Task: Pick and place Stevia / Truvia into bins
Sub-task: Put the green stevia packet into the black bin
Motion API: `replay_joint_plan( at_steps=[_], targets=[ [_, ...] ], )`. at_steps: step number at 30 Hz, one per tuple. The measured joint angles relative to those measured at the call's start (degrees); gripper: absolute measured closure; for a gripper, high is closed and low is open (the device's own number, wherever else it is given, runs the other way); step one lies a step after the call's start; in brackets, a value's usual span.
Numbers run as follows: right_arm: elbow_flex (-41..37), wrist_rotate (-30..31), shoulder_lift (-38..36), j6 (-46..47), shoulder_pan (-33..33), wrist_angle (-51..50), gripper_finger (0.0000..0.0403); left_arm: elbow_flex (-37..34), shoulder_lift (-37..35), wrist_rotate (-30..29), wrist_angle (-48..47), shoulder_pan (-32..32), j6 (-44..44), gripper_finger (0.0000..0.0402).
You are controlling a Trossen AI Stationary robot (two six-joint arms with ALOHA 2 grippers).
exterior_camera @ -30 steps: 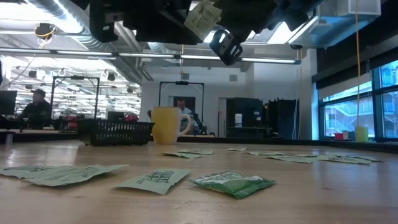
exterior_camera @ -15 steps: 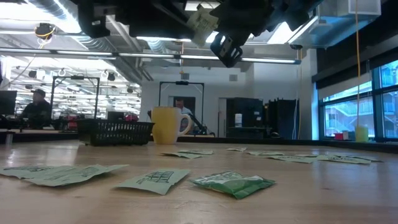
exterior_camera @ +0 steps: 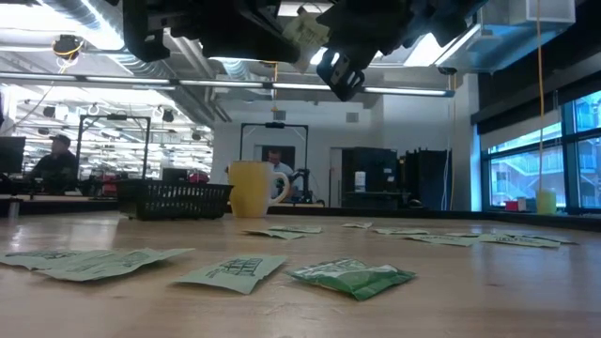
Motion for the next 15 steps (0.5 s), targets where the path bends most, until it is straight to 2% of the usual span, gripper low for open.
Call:
replay_joint_plan(
  at_steps=[4, 7, 12, 15],
  targets=[
    [0.02, 0.00, -0.04, -0.01, -0.02, -2.25, 0.0347, 0.00, 0.00, -0.99, -0.59, 0.00, -0.07, 0.0398],
    [0.02, -0.02, -0.04, 1.24, -0.60, -6.15, 0.0312, 0.00, 0.00, -5.20, -3.44, -0.02, -0.65, 0.0397],
    [0.02, 0.32, -0.04, 3.56, -1.80, -15.41, 0.0279, 0.00, 0.00, -19.63, -12.32, 0.00, -7.31, 0.0395],
    [0.02, 3.59, -0.04, 3.88, -1.84, -18.28, 0.0276, 0.00, -0.02, -30.69, -20.39, 0.00, -13.77, 0.0398]
  ],
)
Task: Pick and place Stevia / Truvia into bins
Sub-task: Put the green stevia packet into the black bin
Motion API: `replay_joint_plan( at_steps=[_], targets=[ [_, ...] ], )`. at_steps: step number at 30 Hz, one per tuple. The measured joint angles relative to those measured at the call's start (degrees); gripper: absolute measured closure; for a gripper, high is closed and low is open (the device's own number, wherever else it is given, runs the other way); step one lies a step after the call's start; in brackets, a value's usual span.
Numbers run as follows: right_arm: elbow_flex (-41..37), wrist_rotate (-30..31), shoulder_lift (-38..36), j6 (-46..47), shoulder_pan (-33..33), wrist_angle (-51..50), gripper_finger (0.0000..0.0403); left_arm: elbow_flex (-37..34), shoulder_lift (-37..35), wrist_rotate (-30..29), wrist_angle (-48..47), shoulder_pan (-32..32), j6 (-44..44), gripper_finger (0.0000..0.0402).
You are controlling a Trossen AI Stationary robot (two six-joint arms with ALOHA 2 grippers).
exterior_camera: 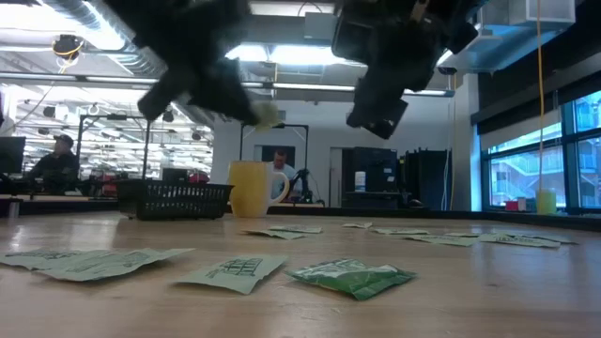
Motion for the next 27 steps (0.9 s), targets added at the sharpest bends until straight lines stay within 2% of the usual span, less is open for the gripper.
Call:
replay_joint_plan(
  at_steps=[4, 8, 13, 20, 27],
  targets=[
    [0.00, 2.24, 0.00, 0.87, 0.00, -0.80, 0.0278, 0.00, -0.02, -12.13, -12.98, 0.69, -13.16, 0.0396],
    [0.00, 2.26, 0.00, -0.20, 0.00, -0.78, 0.0279, 0.00, -0.04, -12.83, -24.00, 2.58, -25.72, 0.0395],
    [0.00, 2.33, 0.00, -0.79, 0.00, -0.78, 0.0279, 0.00, -0.04, -12.75, -32.06, 5.48, -37.31, 0.0398],
    [0.00, 2.37, 0.00, -0.79, 0.00, -0.78, 0.0279, 0.00, 0.95, -9.72, -33.65, 10.12, -39.89, 0.0396],
    [0.00, 2.37, 0.00, -0.81, 0.00, -0.91, 0.0279, 0.00, 6.34, -7.56, -33.49, 13.84, -39.91, 0.0396]
  ],
)
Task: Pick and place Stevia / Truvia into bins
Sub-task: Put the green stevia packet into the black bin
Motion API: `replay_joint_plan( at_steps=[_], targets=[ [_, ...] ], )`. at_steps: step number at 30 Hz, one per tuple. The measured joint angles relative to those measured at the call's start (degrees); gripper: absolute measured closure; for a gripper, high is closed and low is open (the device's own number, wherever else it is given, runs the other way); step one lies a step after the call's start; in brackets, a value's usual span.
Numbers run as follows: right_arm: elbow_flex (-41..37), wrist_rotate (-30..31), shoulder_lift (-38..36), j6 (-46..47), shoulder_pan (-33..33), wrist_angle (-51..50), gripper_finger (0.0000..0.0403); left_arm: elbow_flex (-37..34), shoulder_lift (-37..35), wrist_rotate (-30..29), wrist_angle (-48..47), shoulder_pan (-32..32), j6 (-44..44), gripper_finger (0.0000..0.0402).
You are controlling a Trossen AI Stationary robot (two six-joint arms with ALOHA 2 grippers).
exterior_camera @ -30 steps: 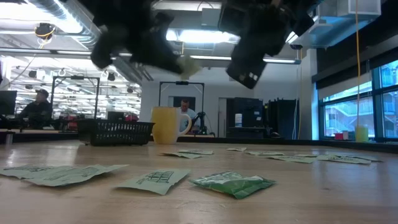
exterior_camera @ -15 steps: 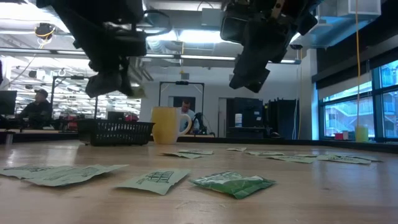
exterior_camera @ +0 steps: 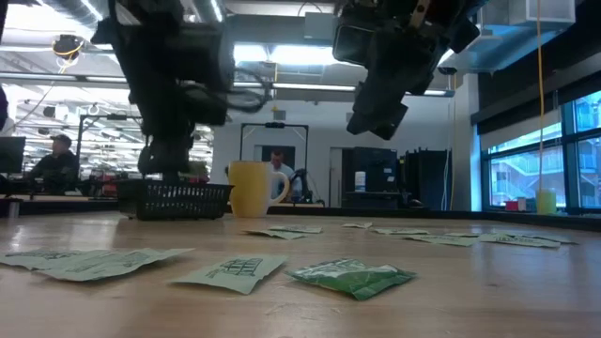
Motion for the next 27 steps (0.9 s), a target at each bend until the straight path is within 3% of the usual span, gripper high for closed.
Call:
replay_joint_plan(
  at_steps=[14, 18, 21, 27],
  targets=[
    [0.00, -0.23, 0.00, 0.39, 0.20, -2.01, 0.0279, 0.00, 4.48, -0.03, 0.10, 2.08, -2.08, 0.0374],
    [0.00, -4.82, 0.00, 3.10, 0.17, -3.46, 0.0279, 0.00, 3.41, -0.24, 0.28, 1.45, -2.03, 0.0353],
    [0.00, -7.65, 0.00, 4.46, 0.52, -8.45, 0.0279, 0.00, 2.64, -0.42, 0.28, 0.76, -1.40, 0.0343],
    [0.00, -6.80, 0.00, 13.94, 1.91, -23.61, 0.0279, 0.00, 2.46, -1.27, 0.41, 0.02, -1.94, 0.0339]
  ],
)
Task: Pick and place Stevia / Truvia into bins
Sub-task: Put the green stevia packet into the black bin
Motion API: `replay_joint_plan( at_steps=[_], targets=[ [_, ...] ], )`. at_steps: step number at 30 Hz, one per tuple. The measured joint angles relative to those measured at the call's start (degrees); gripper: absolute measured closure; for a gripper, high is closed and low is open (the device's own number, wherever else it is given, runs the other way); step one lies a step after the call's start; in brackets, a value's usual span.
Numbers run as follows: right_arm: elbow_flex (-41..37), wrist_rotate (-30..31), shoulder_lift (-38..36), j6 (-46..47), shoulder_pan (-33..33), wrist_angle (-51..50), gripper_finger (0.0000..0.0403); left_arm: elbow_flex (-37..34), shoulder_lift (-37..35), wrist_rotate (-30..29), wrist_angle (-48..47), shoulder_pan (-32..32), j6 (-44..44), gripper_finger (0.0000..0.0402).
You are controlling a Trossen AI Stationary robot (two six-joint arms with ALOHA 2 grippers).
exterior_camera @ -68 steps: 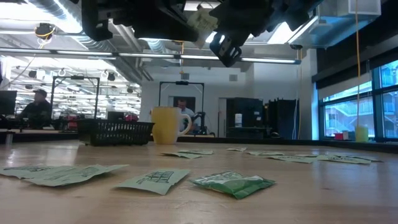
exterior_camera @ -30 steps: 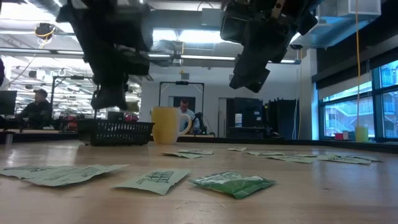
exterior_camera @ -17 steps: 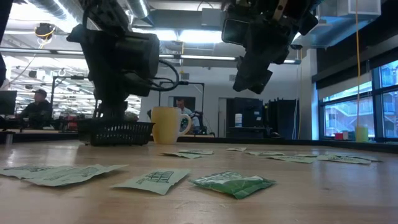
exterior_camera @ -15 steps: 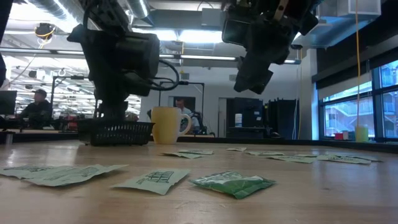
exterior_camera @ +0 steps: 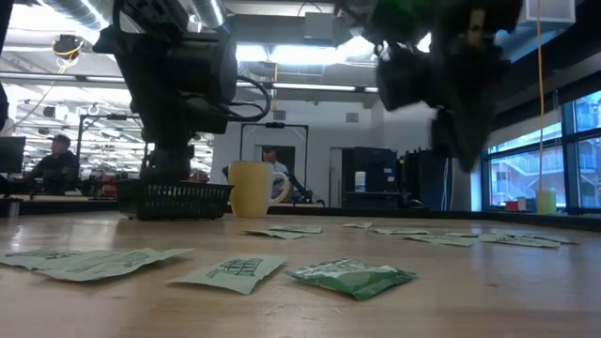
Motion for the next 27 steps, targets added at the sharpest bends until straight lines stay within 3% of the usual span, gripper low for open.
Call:
replay_joint_plan(
  at_steps=[6, 16, 22, 27],
  targets=[
    [0.24, 5.84, -3.16, 10.24, 4.16, -10.86, 0.0279, 0.77, -0.01, -2.57, 0.27, 0.01, -0.11, 0.0345],
    [0.79, 20.02, -11.80, 29.11, 15.04, -13.00, 0.0279, 3.80, -0.04, -5.82, 1.23, 0.01, -0.08, 0.0346],
    [0.81, 20.91, -10.23, 39.06, 22.69, -13.90, 0.0279, 3.79, -1.01, -1.71, 4.62, -0.56, -0.13, 0.0350],
    [0.81, 22.23, -8.71, 47.47, 28.16, -15.00, 0.0279, 3.78, -3.31, 6.28, 14.61, -1.75, 8.46, 0.0352]
  ],
)
